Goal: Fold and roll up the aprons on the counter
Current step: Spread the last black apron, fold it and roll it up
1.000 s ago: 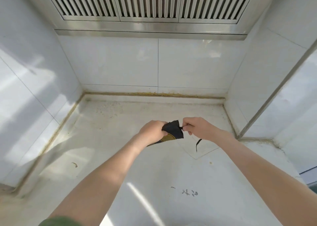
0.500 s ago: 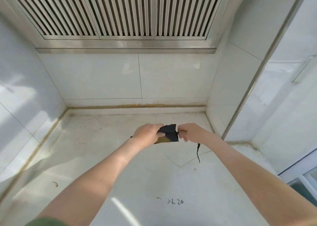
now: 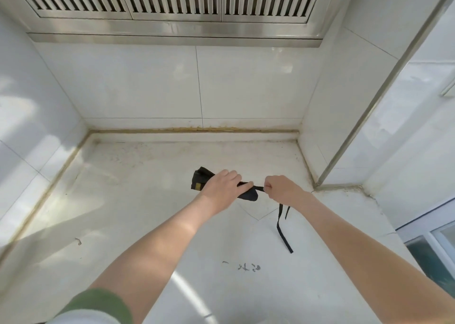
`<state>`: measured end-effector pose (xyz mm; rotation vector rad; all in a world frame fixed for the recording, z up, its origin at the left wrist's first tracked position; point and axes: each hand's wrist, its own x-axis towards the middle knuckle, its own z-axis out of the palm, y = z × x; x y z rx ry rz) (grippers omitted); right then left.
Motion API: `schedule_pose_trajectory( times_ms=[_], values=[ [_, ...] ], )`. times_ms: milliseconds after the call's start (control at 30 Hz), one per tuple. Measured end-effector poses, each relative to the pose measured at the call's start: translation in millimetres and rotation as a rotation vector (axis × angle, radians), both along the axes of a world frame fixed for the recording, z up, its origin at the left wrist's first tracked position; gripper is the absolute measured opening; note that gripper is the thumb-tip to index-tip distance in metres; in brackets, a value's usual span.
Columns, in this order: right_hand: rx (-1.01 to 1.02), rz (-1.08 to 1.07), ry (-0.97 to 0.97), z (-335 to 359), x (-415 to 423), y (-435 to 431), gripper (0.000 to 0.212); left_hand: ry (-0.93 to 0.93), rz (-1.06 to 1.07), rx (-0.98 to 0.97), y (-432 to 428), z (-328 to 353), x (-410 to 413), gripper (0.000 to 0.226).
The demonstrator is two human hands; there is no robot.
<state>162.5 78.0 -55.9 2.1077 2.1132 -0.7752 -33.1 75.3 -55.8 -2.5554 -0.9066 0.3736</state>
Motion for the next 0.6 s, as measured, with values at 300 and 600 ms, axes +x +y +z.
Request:
schedule_pose_trajectory(
  times_ms=[300, 600],
  values=[
    [-0.230, -0.108, 0.356, -17.8, 10.4, -14.6, 0.011, -0.222, 0.241, -0.423, -6.4, -29.3, -4.0, 0.075],
    [-0.100, -0.011, 0.423, -5.2, 3.6, -12.0, 0.011, -0.713, 0.527, -0.877, -7.6, -22.6, -22.1, 0.013]
  ],
)
